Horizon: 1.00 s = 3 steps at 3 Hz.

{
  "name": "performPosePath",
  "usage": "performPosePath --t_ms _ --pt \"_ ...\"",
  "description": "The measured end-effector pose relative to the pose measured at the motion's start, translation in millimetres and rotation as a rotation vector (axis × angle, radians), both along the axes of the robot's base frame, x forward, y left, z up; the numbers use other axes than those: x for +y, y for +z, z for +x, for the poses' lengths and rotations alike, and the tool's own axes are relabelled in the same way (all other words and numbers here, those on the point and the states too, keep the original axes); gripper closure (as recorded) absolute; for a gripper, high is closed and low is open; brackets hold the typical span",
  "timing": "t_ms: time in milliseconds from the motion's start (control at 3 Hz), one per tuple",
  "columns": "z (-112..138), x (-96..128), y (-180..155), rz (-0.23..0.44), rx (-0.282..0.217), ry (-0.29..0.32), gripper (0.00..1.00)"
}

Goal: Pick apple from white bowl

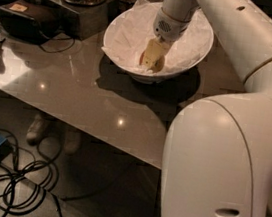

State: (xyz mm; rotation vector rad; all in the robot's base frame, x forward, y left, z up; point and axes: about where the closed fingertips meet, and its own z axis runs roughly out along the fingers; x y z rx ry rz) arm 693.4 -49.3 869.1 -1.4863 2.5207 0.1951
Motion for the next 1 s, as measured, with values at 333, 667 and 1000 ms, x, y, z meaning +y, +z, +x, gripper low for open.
performPosePath --t_ms 333,667,1000 --pt "-2.0 4.8 10.5 0.011 -0.01 0.009 1.0" --pt "-3.5 5.8 27.1 0.022 -0.033 0.001 1.0" --pt "-3.2 5.7 34.7 0.032 -0.041 -0.009 1.0"
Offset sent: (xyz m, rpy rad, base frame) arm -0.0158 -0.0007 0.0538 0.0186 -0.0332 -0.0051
